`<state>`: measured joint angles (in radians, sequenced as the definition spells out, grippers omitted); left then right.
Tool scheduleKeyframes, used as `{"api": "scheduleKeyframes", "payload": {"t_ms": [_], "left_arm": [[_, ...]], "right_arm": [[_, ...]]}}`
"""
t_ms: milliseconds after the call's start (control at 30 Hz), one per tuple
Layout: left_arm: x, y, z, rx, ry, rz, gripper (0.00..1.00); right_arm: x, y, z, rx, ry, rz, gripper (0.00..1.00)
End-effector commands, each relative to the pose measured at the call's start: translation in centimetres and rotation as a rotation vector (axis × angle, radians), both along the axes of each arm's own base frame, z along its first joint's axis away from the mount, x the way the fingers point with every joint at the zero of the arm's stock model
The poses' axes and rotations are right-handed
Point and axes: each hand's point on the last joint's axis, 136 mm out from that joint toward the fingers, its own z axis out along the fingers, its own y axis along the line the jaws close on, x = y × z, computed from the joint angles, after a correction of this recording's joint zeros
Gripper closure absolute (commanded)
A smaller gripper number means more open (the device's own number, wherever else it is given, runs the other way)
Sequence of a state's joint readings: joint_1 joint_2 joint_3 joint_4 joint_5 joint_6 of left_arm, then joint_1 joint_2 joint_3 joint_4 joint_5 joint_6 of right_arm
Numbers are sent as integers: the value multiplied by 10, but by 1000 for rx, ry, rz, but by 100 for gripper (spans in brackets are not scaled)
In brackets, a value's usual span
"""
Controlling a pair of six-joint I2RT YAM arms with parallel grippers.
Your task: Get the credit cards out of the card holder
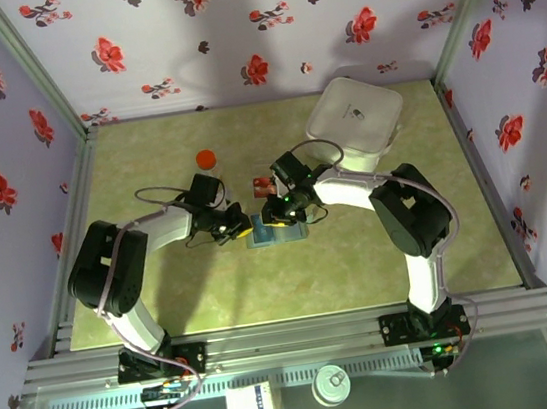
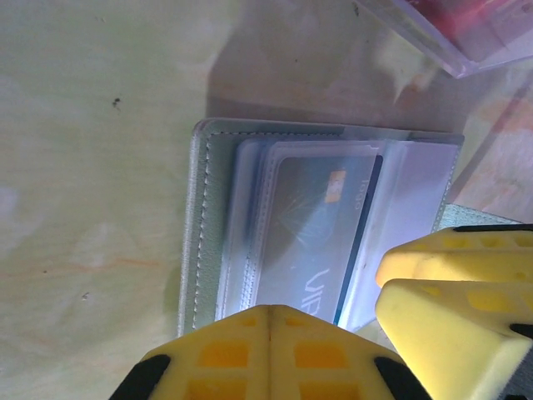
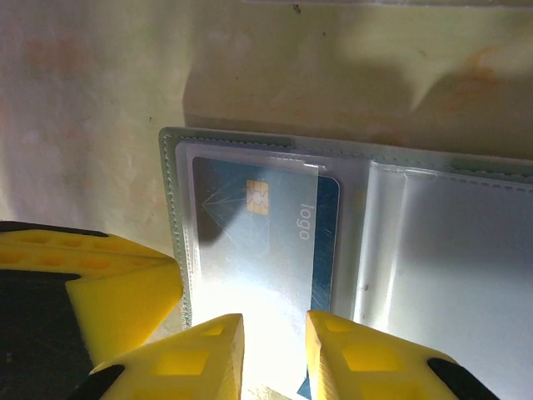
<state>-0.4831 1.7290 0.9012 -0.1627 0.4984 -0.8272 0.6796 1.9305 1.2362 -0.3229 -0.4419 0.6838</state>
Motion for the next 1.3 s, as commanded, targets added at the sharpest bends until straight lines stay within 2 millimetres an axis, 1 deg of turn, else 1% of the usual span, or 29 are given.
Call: {"api": "scheduleKeyframes", "payload": {"t_ms": [0, 133, 467, 567, 967, 1267], "left_arm": [[7, -2, -1, 0, -34, -21, 100], [5, -2, -5, 2, -29, -22, 100], [2, 4, -12, 34, -16, -21, 100], [1, 4, -13, 37, -16, -21, 100], [-1, 7, -18, 51, -6, -19, 100], [-4, 9, -21, 56, 1, -21, 100]], "right_arm": [[4, 5, 0, 7, -1, 10, 74], [4, 5, -2, 5, 4, 11, 76], [4, 6, -5, 5, 6, 11, 76], [4, 6, -6, 8, 9, 11, 79], [1, 3, -13, 0, 17, 12, 79], [0, 4, -15, 1, 20, 9, 75]]}}
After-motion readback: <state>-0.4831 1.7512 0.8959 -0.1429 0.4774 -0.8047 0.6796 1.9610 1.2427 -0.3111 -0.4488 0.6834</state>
